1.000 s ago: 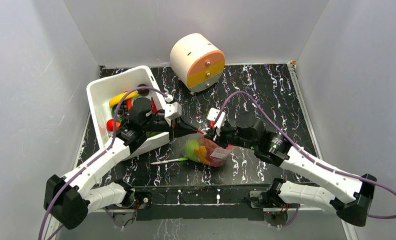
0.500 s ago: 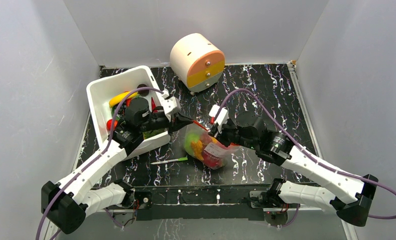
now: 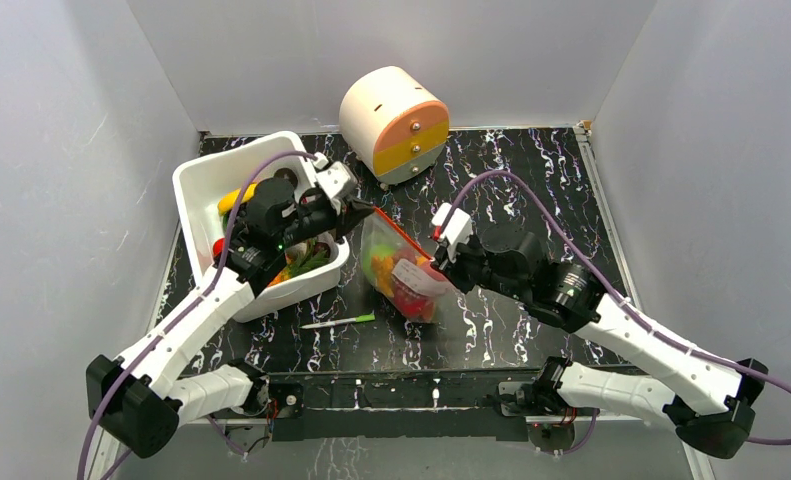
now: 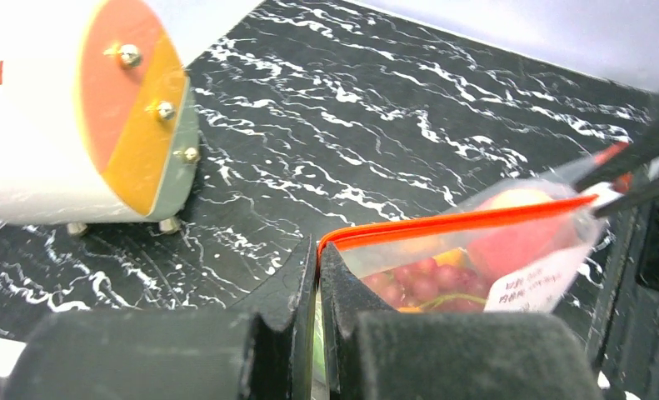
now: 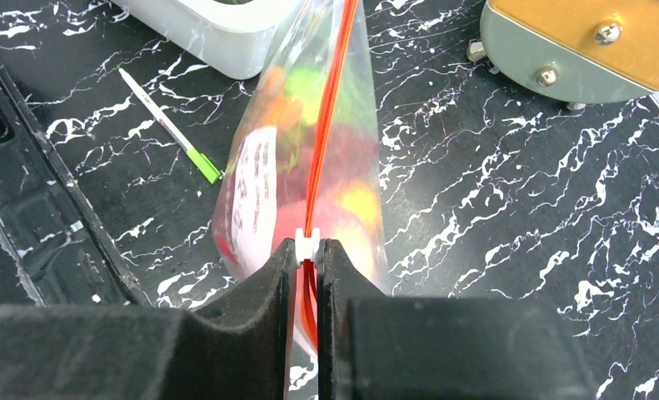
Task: Place the food in the zip-top bag and seal the zipper
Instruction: Zip the zipper food storage bag at the center of the board.
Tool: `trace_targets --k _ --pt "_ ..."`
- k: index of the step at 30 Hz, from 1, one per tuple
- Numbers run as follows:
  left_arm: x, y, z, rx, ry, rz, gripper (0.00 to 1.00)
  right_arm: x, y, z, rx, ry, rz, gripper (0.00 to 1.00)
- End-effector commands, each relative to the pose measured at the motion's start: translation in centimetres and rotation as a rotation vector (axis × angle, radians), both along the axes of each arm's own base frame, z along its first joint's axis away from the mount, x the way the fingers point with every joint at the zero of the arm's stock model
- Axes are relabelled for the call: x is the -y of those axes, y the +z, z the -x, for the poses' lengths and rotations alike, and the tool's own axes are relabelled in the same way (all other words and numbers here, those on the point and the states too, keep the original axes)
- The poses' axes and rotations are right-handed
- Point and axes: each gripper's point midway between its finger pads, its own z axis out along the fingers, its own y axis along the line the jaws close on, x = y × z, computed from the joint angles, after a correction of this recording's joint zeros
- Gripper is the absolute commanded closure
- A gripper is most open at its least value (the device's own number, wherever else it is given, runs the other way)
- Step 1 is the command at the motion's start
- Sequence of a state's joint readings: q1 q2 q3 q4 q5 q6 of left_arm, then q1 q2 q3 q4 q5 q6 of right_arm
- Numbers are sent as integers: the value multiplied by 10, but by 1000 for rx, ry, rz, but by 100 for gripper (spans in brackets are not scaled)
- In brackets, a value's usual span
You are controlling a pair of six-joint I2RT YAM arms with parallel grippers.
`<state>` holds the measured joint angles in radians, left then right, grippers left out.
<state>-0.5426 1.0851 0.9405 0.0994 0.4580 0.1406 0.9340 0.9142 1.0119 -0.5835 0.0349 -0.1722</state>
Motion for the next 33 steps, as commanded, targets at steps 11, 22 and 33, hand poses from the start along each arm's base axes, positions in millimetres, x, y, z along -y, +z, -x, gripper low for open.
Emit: trace_targets --k 11,22,33 --pt "-69 40 -76 56 384 109 100 30 31 22 -72 -99 -121 100" --pt "-71 27 -72 19 375 104 100 36 41 4 -81 -245 -156 100" --pt "-58 26 -49 -20 254 93 61 23 23 -14 -142 -354 -213 100"
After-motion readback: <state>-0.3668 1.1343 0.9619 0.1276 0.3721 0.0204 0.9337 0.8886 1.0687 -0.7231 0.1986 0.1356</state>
